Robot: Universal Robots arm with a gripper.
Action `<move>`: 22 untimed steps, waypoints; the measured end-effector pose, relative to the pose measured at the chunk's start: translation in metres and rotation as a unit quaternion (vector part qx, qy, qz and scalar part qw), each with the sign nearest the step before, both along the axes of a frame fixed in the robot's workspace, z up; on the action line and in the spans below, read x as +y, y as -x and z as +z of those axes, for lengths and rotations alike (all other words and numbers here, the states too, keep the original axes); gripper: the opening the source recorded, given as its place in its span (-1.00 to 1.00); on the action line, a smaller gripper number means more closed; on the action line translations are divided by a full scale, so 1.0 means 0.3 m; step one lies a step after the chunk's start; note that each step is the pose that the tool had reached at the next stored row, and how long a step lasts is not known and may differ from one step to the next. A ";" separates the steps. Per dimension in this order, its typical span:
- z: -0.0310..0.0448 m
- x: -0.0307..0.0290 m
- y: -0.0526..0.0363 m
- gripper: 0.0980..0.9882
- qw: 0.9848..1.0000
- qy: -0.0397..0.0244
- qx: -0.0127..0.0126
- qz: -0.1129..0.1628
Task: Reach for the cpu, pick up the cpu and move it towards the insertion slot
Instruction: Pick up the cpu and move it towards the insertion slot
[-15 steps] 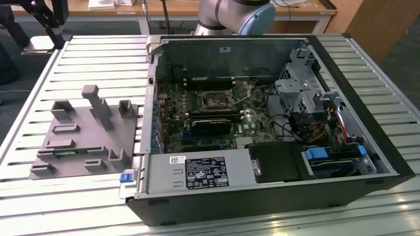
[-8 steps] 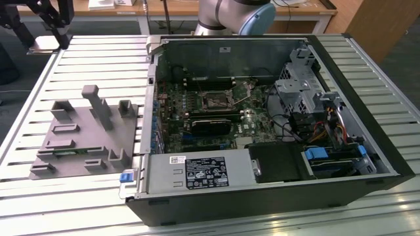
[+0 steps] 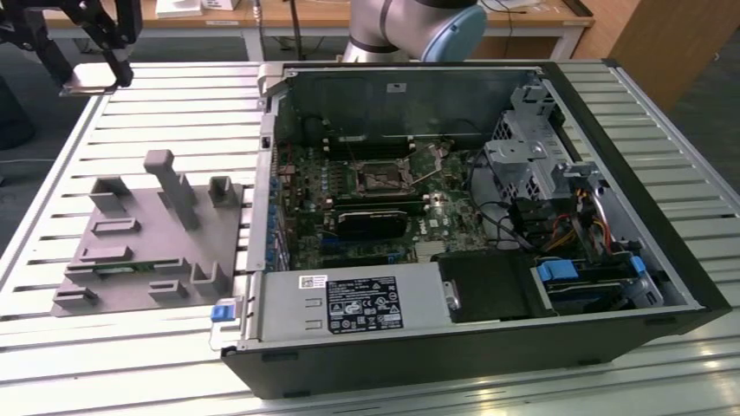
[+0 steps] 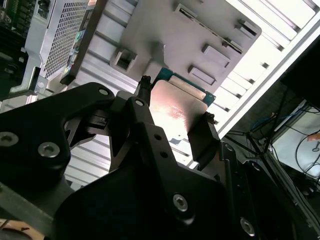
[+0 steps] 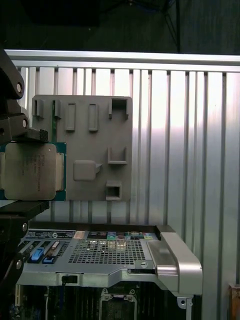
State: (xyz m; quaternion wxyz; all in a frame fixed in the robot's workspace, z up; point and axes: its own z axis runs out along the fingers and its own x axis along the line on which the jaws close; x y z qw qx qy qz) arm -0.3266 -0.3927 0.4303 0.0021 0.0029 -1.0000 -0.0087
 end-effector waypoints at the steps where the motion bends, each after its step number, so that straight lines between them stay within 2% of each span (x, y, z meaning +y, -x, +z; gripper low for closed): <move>1: 0.000 0.000 -0.004 0.00 1.000 0.000 0.000 0.000; 22: 0.000 0.000 -0.086 0.00 1.000 0.000 0.000 0.000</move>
